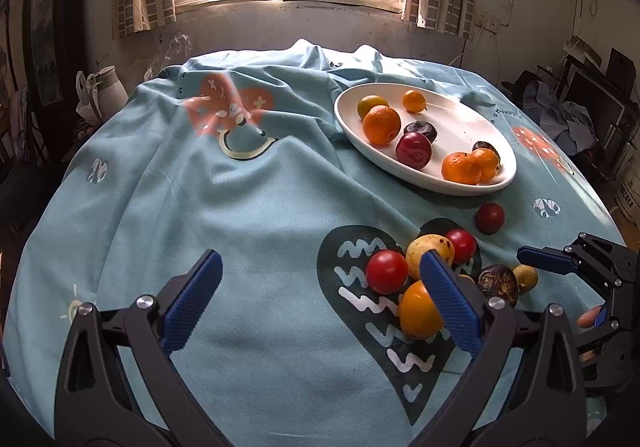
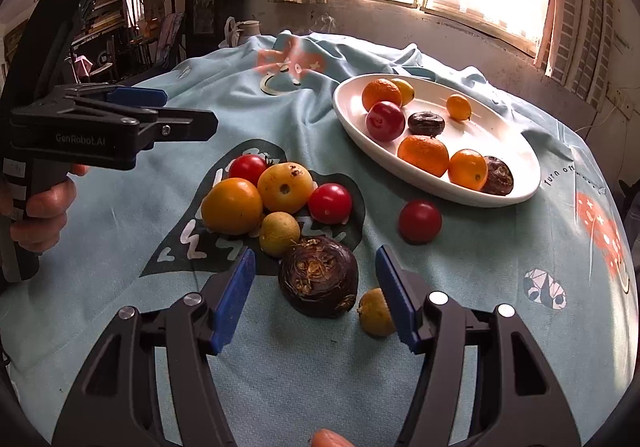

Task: Organize fruits
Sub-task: 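Grasp a dark brown fruit with the right gripper while the left gripper grasps another brown fruit, then carry both brown fruits toward the white plate with both grippers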

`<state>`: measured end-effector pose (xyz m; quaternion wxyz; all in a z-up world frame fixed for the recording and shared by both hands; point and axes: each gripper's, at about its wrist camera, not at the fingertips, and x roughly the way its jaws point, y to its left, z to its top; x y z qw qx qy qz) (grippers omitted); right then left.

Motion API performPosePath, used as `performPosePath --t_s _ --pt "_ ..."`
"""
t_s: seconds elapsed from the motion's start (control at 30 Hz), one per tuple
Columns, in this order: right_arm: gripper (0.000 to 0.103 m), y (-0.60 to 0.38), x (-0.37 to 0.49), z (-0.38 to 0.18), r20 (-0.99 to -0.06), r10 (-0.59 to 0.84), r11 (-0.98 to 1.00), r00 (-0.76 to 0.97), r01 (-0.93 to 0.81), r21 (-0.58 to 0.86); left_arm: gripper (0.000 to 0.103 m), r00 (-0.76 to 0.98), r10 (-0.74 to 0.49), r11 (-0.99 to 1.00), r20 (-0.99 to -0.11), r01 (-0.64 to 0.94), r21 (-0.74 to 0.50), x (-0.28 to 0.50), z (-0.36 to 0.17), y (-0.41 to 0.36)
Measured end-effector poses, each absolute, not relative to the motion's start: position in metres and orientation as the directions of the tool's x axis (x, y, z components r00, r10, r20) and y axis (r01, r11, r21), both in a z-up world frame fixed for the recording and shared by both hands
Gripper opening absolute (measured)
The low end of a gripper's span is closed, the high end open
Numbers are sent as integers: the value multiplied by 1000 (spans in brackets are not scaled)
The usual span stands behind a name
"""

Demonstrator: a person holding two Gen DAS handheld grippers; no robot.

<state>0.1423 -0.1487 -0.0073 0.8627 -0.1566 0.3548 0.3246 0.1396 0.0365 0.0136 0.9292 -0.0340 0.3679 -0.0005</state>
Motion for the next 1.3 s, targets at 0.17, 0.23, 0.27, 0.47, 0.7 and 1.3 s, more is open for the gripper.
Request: performPosePath --t_s 0.17,0.23,0.27,0.47,0.7,1.3 --pt "63 -138 148 -15 -751 408 734 519 -676 -69 101 730 -24 997 -683 -28 -65 139 14 37" --pt "63 -135 149 -18 -763 397 730 510 -679 -74 101 732 -24 997 -681 -30 -66 139 15 37" --pt "59 -135 149 -18 -764 394 730 511 -679 -77 101 732 -25 997 -681 -29 -67 139 15 37" --pt "54 -134 147 -20 -765 380 729 520 -677 -98 101 731 -23 997 -682 -30 -65 139 15 36" --pt "46 -131 144 -21 -764 346 733 545 -665 -143 101 731 -17 998 -682 -34 -61 139 15 38" --pt "44 -180 156 11 -668 537 799 515 -565 207 83 685 -132 978 -717 208 18 129 2 -8"
